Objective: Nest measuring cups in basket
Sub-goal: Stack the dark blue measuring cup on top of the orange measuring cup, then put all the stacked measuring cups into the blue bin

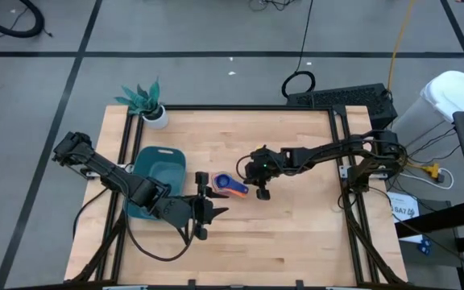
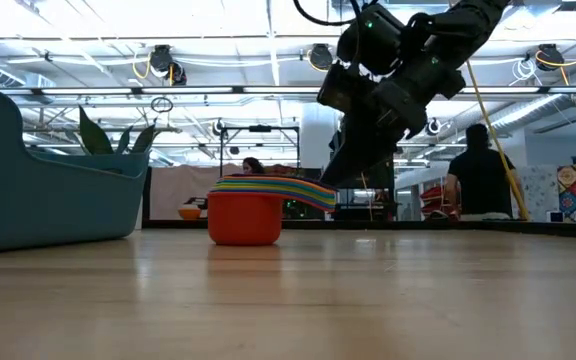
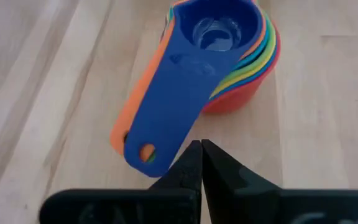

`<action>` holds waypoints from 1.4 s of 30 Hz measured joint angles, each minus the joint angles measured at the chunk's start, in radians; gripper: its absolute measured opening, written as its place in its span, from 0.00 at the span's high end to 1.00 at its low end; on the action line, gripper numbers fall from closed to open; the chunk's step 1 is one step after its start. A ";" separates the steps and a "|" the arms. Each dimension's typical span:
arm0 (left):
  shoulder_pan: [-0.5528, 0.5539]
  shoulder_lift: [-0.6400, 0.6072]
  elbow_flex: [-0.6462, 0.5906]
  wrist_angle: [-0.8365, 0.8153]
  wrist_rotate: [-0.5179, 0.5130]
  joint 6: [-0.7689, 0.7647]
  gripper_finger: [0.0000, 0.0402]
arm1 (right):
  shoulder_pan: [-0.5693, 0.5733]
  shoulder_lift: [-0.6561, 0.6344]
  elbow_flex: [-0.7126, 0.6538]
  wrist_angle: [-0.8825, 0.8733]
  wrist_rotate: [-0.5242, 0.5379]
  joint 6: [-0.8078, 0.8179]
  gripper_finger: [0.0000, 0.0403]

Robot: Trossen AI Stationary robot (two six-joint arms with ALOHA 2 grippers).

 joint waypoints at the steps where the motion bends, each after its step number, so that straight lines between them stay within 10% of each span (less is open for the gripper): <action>1: 0.000 0.000 0.000 0.000 0.000 0.000 0.61 | 0.001 -0.010 0.000 -0.006 0.016 -0.003 1.00; 34: 0.050 0.000 0.000 -0.169 -0.008 0.027 0.60 | 0.040 -0.117 -0.001 -0.090 0.148 0.032 1.00; 42: 0.134 0.002 0.000 -0.232 0.135 0.081 0.60 | 0.081 -0.300 -0.001 -0.307 0.223 0.113 1.00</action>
